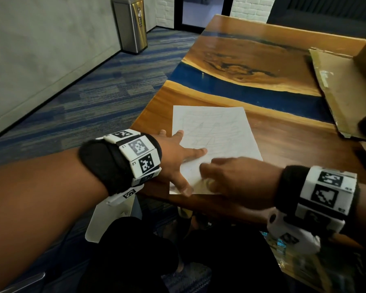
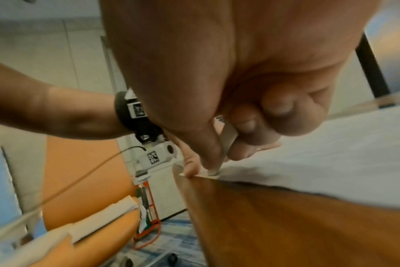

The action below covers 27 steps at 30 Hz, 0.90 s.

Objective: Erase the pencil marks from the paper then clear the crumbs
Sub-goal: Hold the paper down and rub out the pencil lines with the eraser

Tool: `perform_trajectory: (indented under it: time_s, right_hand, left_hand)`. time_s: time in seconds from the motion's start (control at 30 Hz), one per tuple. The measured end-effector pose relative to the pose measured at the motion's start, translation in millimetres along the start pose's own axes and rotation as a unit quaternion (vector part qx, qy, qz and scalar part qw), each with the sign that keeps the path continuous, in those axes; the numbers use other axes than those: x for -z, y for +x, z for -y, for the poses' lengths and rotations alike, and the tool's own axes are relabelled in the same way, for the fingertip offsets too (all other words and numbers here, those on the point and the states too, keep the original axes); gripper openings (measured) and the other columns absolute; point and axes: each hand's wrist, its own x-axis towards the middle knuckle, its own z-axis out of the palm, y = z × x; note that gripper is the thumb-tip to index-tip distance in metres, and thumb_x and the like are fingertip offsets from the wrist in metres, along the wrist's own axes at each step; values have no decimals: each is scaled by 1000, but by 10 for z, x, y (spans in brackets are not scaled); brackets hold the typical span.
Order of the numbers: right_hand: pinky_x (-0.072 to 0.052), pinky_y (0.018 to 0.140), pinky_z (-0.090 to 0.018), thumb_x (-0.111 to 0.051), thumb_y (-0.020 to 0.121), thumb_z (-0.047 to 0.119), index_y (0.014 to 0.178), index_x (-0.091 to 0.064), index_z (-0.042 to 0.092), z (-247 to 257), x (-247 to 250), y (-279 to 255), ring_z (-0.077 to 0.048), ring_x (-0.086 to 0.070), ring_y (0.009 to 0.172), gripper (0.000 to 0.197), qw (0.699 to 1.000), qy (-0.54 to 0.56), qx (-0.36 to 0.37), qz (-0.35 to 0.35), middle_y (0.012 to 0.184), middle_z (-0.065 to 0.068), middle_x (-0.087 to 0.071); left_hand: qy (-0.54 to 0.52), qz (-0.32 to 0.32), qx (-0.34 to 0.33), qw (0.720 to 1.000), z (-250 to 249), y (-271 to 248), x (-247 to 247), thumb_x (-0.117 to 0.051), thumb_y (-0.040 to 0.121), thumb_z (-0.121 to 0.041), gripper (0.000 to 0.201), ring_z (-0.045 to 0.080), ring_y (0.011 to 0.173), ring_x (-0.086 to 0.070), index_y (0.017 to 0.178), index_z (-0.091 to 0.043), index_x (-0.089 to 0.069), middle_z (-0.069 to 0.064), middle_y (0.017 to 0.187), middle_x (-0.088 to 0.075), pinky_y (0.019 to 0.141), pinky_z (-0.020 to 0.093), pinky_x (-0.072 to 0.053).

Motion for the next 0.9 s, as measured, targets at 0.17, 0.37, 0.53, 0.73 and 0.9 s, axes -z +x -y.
perform_trajectory:
  time_s: [0.17,0.37,0.53,0.73,0.9]
  right_hand:
    - [-54,83,-38,-43,103,35,124,-44,29,-218,98,84,-19,-58,94,22,996,20,-90,-13,115,1,-57]
    - [-53,82,-35,-46,102,36,128,-43,31,-19,-3,32,-15,-57,92,26,1000,23,1,17,110,4,-55]
    - [-55,84,-42,-46,103,34,124,-45,30,-350,64,90,-21,-59,95,21,993,25,-117,-15,117,-1,-60]
    - [-52,83,-38,-46,103,36,128,-44,26,-366,66,108,-22,-57,96,27,991,31,-132,-4,123,-3,-62]
    - [-55,77,-40,-44,100,42,126,-41,27,3,-26,-28,-20,-59,87,30,1000,14,8,-10,109,3,-57]
  left_hand:
    - [9,-2,1,1000,-12,-10,4,-63,59,-93,117,56,150,7,142,-71,17,6,168,23,114,74,-19]
    - [11,0,0,1000,-7,-16,12,-63,59,-92,118,55,151,5,143,-71,17,8,168,22,115,71,-19]
    - [52,-25,-5,998,-15,-36,19,-57,57,-97,116,47,153,11,146,-69,13,4,170,16,115,74,-16]
    - [44,-86,-71,993,-54,12,-36,-53,64,-96,114,33,156,2,157,-49,-7,-7,171,8,119,64,-20]
    - [42,-78,-77,993,9,47,-66,-56,61,-96,117,32,156,0,154,-55,2,-7,170,9,117,61,-29]
